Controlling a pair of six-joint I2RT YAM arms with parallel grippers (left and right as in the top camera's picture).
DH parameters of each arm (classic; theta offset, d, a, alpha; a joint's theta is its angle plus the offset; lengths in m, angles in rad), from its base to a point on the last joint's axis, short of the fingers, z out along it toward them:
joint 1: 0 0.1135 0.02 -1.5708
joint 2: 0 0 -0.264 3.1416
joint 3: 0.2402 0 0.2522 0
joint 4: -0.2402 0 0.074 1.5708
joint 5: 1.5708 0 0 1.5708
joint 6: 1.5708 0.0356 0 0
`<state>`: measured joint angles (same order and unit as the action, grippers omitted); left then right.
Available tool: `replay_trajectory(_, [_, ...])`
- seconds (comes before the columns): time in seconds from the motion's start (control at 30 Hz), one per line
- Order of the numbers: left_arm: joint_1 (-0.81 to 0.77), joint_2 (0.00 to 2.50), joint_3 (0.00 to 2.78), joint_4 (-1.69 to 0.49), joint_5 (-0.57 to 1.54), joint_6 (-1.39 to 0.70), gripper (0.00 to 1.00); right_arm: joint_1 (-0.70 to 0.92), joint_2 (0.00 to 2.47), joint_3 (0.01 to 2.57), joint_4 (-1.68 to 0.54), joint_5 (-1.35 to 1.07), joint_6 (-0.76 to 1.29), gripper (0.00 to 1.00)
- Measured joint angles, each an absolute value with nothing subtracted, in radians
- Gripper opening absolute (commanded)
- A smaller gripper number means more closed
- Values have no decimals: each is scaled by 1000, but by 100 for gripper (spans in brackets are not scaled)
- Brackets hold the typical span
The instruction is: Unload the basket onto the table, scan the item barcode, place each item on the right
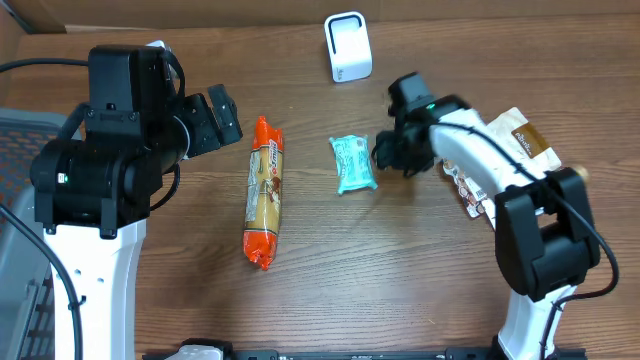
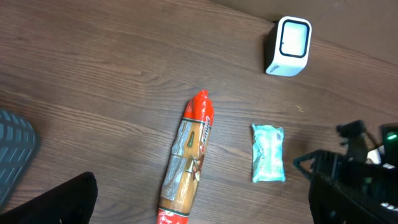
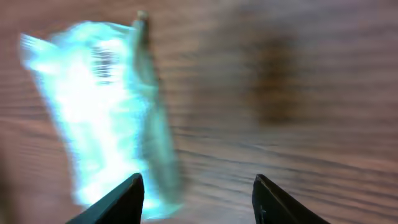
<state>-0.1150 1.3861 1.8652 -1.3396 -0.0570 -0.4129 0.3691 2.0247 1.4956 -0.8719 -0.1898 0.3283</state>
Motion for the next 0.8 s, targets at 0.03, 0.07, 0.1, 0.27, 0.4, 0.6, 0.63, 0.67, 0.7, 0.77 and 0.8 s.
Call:
replay_trajectory(0.03, [-115, 1386, 1865, -1340, -57, -413, 100, 366, 2025, 1515, -875, -228, 325, 57])
replay_trajectory(0.07, [-115, 1386, 1865, -1340, -57, -413, 99, 367, 2024, 1530, -875, -261, 323, 57])
replay_trajectory(0.1, [-115, 1386, 1865, -1340, -57, -413, 100, 375, 2023, 1544, -872, -302, 320, 57])
replay_trajectory(0.27, [-115, 1386, 1865, -1340, -57, -413, 100, 433, 2022, 1554, -846, -333, 313, 62])
replay_trajectory(0.4, [-115, 1386, 1865, -1340, -57, -413, 100, 499, 2023, 1554, -841, -200, 313, 63])
replay_trajectory(0.6, [-115, 1386, 1865, -1340, -57, -413, 100, 514, 2037, 1554, -823, -144, 244, 54])
replay_trajectory(0.63, [-115, 1386, 1865, -1340, -57, -413, 100, 512, 2046, 1554, -807, -142, 222, 47])
replay_trajectory(0.67, [-115, 1386, 1865, -1340, -57, -413, 99, 513, 2054, 1554, -792, -139, 207, 35])
replay_trajectory(0.7, [-115, 1386, 1865, -1340, -57, -413, 99, 516, 2061, 1554, -778, -138, 191, 24])
replay_trajectory(0.77, [-115, 1386, 1865, -1340, -57, -413, 100, 532, 2078, 1554, -753, -123, 163, 17])
replay_trajectory(0.8, [-115, 1386, 1865, -1340, -57, -413, 100, 541, 2085, 1554, -743, -119, 160, 15])
